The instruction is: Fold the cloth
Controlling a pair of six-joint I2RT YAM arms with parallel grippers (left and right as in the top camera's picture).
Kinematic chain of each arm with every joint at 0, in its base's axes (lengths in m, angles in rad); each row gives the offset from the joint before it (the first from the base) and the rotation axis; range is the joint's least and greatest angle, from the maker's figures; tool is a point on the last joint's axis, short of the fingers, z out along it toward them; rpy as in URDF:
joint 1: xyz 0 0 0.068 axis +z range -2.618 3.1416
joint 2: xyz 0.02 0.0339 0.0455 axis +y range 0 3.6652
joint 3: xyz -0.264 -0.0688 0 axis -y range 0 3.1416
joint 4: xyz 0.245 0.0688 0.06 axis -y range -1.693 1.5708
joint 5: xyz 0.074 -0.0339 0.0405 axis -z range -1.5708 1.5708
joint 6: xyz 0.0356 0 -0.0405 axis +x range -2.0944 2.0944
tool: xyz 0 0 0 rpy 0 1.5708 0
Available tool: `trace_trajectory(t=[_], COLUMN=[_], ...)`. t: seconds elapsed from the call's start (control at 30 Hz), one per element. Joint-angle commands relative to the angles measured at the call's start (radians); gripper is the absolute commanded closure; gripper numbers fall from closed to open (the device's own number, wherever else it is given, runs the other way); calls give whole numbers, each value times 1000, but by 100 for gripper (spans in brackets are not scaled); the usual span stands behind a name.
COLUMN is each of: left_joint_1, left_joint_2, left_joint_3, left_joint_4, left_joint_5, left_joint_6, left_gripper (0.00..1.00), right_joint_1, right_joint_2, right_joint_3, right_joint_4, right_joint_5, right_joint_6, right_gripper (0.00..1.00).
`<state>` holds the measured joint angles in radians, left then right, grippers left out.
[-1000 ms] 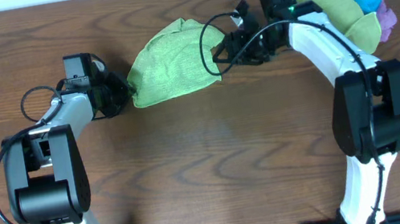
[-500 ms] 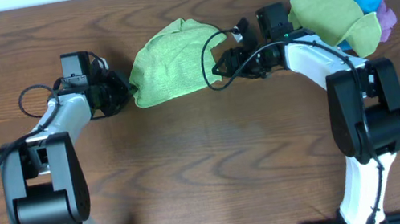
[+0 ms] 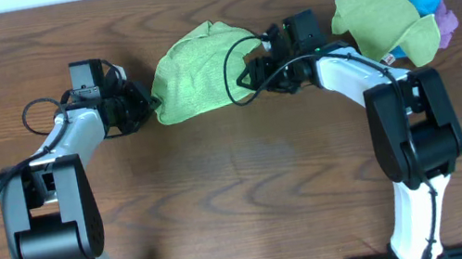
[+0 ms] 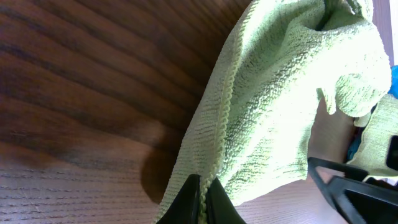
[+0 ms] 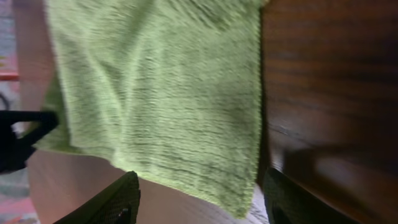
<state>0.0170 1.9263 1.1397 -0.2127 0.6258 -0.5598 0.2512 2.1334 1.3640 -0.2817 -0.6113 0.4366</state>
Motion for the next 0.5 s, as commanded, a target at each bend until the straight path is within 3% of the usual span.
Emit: trace_trajectory(t=[0.0,0.47], left_joint_1=[7,30], left_joint_2=[-25,-25], left_joint_3=[8,8], left_joint_4=[-3,-3], left_joint_5=[21,49], left_joint_6=[19,21], left_gripper=[94,94], right_joint_1=[13,65], right_joint_2=[16,74], right_joint_3=[-6,-6], right_joint_4=[-23,-9], right_joint_5=[57,86], right_joint_6=[15,13], right_gripper=[35,42])
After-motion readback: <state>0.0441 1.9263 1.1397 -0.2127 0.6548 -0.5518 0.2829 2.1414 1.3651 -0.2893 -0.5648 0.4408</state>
